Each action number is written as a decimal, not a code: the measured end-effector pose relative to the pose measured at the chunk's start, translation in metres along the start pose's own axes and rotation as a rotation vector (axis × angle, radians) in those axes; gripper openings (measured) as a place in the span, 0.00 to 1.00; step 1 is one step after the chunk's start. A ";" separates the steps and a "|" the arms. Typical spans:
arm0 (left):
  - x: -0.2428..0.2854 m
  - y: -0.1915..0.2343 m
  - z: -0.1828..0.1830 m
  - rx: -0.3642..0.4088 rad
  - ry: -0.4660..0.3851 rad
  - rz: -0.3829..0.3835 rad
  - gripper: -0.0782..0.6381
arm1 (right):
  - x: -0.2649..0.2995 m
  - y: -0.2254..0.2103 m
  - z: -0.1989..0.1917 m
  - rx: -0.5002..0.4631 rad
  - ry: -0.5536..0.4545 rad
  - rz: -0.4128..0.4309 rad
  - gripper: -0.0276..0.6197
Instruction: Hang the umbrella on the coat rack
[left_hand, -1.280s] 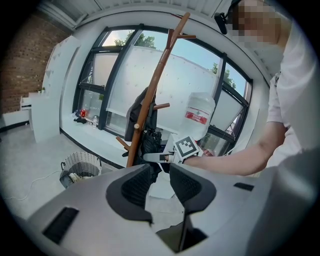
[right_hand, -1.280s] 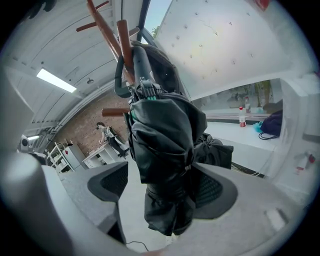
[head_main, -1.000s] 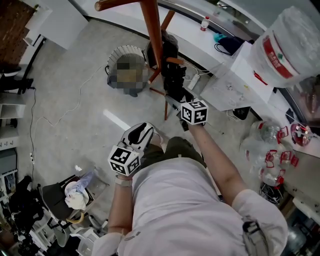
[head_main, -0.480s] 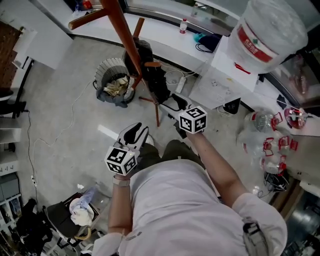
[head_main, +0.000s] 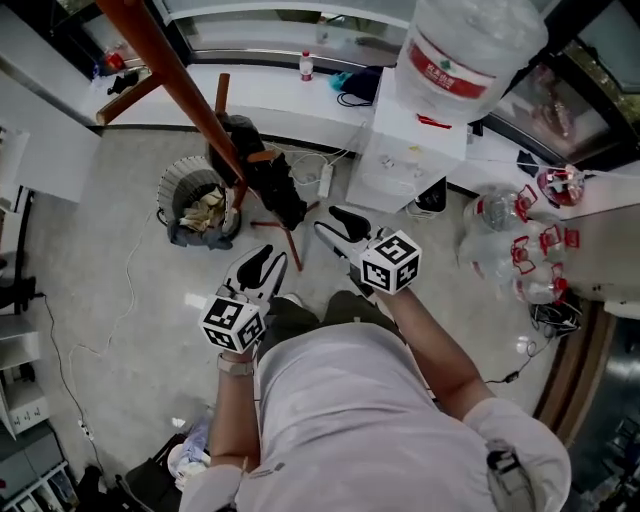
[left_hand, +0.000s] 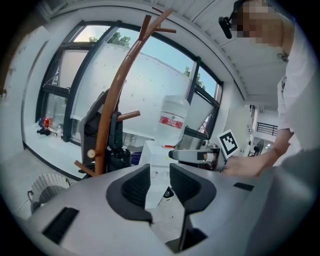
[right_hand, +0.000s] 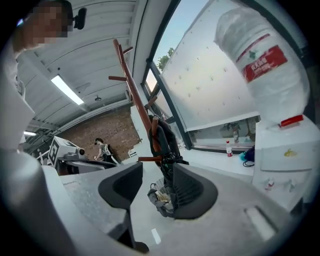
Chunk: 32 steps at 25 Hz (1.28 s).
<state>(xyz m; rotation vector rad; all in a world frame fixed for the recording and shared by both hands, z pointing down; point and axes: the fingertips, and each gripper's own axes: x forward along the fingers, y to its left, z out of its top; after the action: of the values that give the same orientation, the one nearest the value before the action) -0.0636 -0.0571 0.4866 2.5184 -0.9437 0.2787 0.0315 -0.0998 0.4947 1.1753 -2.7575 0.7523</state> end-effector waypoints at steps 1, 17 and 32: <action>0.003 -0.002 0.006 0.008 -0.002 -0.020 0.26 | -0.007 0.001 0.004 0.001 -0.016 -0.016 0.33; 0.041 -0.037 0.062 0.118 -0.027 -0.274 0.26 | -0.092 0.028 0.047 -0.049 -0.219 -0.207 0.27; 0.042 -0.065 0.074 0.181 -0.055 -0.362 0.26 | -0.123 0.031 0.034 -0.107 -0.227 -0.304 0.27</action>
<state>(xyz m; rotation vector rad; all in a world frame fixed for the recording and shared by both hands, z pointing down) 0.0134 -0.0715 0.4141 2.8144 -0.4826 0.1890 0.1019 -0.0145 0.4234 1.6967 -2.6489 0.4590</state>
